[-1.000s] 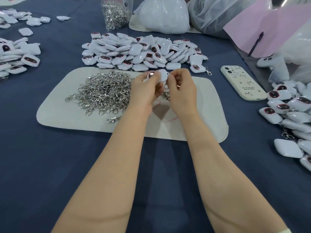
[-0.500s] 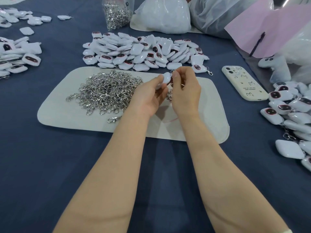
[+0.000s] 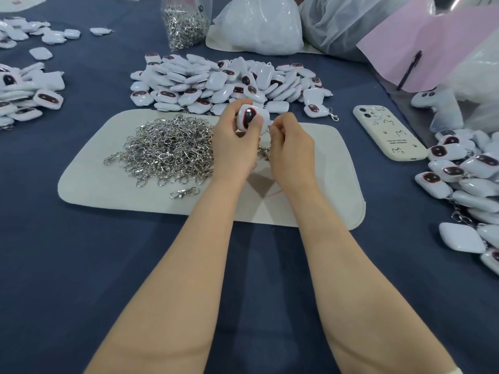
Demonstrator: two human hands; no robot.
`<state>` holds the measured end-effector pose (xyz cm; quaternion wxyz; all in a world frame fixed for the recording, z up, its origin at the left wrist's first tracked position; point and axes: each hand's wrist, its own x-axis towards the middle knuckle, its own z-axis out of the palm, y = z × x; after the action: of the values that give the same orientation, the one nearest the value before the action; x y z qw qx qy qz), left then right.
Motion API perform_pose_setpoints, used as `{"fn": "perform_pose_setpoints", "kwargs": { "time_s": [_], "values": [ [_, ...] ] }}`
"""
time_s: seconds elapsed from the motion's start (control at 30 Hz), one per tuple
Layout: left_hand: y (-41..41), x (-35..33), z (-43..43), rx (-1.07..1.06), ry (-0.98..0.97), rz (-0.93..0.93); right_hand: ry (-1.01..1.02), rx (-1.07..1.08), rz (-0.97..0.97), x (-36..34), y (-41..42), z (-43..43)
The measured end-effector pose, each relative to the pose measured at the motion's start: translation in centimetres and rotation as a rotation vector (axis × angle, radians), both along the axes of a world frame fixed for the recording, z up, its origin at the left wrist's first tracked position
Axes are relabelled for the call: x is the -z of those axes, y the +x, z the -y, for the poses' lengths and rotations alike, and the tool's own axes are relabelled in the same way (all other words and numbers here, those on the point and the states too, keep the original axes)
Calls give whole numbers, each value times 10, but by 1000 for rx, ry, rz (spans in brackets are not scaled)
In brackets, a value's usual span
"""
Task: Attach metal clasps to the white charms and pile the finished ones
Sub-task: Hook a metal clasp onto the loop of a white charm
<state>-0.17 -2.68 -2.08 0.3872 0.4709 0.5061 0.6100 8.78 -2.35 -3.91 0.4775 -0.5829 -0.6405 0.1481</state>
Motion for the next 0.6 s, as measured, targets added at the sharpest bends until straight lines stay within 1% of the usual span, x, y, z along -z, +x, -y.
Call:
{"fn": "perform_pose_setpoints", "kwargs": {
  "time_s": [0.1, 0.2, 0.3, 0.4, 0.5, 0.6],
  "values": [
    [-1, 2, -1, -7, -20, -27, -78, -8, -76, 1, 1, 0],
    [-1, 1, -3, -23, -58, 22, -137, 19, -236, -4, 6, 0],
    [10, -6, -2, 53, -101, 78, -180, -13, -365, -17, 16, 4],
    [36, -15, 1, 140, -115, 40, -191, -12, -334, -29, 38, 13],
    [72, -23, 5, 188, -123, 40, -151, 92, -355, -40, 77, 30],
    [122, -31, 15, 285, -143, 59, -103, 248, -392, -45, 119, 52]
  ]
}}
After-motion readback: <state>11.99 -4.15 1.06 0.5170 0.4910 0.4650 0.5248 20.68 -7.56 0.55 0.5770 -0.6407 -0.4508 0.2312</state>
